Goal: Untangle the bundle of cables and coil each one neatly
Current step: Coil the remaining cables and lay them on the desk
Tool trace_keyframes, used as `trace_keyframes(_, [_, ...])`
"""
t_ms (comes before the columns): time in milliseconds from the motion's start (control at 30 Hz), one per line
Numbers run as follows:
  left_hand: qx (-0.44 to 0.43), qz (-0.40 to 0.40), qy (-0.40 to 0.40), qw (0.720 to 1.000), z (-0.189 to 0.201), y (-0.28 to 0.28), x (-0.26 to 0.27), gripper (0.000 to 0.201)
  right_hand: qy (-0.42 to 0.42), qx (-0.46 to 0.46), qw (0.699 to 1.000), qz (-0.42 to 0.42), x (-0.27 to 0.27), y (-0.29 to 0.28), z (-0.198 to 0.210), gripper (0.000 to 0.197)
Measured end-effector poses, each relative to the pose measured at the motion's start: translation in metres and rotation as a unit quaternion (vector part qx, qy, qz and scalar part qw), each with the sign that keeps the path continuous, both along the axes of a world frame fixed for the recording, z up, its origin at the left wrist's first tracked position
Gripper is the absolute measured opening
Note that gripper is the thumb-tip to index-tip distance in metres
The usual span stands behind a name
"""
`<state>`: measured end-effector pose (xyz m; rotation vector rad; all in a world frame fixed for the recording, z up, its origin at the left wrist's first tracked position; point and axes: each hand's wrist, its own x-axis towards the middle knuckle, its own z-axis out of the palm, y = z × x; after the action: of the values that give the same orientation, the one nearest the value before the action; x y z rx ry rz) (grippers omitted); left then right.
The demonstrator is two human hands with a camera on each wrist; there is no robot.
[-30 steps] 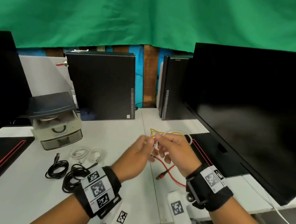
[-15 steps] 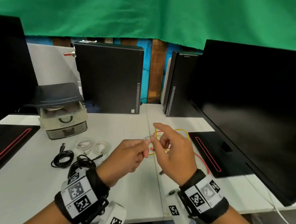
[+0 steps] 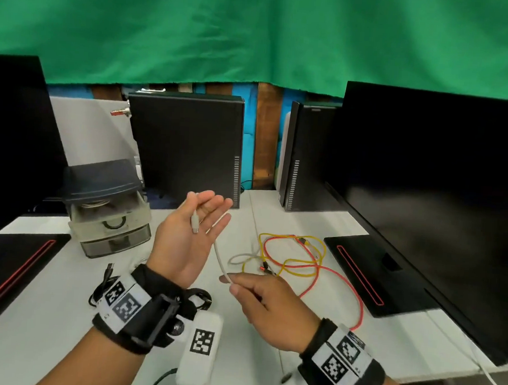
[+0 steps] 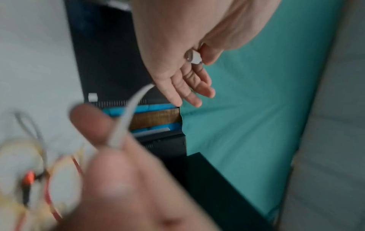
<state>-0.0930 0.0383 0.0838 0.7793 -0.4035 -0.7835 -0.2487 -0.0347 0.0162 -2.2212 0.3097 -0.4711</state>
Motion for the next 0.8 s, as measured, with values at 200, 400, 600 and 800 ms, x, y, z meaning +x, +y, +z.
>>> trace_keyframes(200, [0.125,0.072,-0.368,0.919,-0.037,-0.003,-0.008,0.030,-0.032,-0.075,0.997,-0.016,-0.017,-0.016,0.032,0.022])
trace_keyframes(400, [0.165,-0.040,-0.572,0.803,-0.070,0.018,-0.028,0.050,-0.043,-0.058,0.992,-0.105,-0.027,-0.037,0.037,0.010])
trace_keyframes(600, [0.191,-0.054,-0.570,0.797,-0.042,0.026,-0.005,0.035,0.091,-0.217,0.957,-0.168,-0.035,-0.066,0.066,0.015])
trace_keyframes(800, [0.208,0.056,-0.521,0.826,-0.010,0.043,0.037,0.033,0.172,-0.328,0.860,-0.351,-0.029,-0.146,0.129,0.033])
